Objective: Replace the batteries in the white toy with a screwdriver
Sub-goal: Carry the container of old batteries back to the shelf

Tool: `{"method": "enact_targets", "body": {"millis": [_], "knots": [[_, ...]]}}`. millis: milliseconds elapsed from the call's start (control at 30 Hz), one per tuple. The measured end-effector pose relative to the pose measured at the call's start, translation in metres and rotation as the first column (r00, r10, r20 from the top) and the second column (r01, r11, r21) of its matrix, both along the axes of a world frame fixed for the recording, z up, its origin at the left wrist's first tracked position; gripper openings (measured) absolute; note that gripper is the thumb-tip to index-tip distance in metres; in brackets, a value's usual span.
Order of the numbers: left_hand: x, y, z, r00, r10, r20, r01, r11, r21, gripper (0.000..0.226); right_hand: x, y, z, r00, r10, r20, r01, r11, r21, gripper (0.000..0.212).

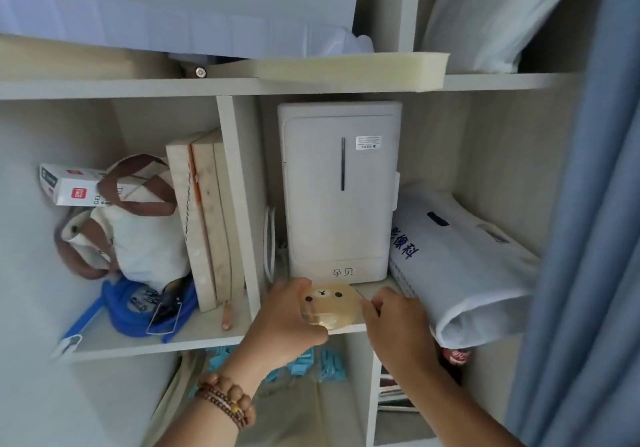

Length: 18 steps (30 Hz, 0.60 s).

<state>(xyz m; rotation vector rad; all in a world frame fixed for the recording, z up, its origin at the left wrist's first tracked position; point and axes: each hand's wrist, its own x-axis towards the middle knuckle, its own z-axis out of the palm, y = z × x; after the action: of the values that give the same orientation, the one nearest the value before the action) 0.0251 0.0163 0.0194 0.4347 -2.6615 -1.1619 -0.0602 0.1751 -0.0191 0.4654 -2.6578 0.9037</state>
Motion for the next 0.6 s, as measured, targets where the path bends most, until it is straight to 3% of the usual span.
{"method": "enact_targets", "body": {"millis": [133, 333, 600], "knots": [[-0.011, -0.002, -0.005, 0.999, 0.037, 0.024, -0.038, 0.999, 0.031, 0.078, -0.016, -0.001, -0.005, 0.993, -0.070, -0.099, 0.076, 0.996, 0.050, 0.029], [-0.019, -0.005, -0.012, 0.998, 0.045, 0.034, -0.047, 0.997, 0.056, 0.073, -0.018, -0.007, -0.006, 0.981, -0.154, -0.121, 0.175, 0.966, 0.191, 0.027], [-0.021, -0.006, -0.012, 0.996, 0.016, 0.083, -0.019, 0.999, 0.033, 0.073, -0.016, -0.008, -0.009, 0.980, -0.146, -0.133, 0.174, 0.957, 0.234, 0.030]]}}
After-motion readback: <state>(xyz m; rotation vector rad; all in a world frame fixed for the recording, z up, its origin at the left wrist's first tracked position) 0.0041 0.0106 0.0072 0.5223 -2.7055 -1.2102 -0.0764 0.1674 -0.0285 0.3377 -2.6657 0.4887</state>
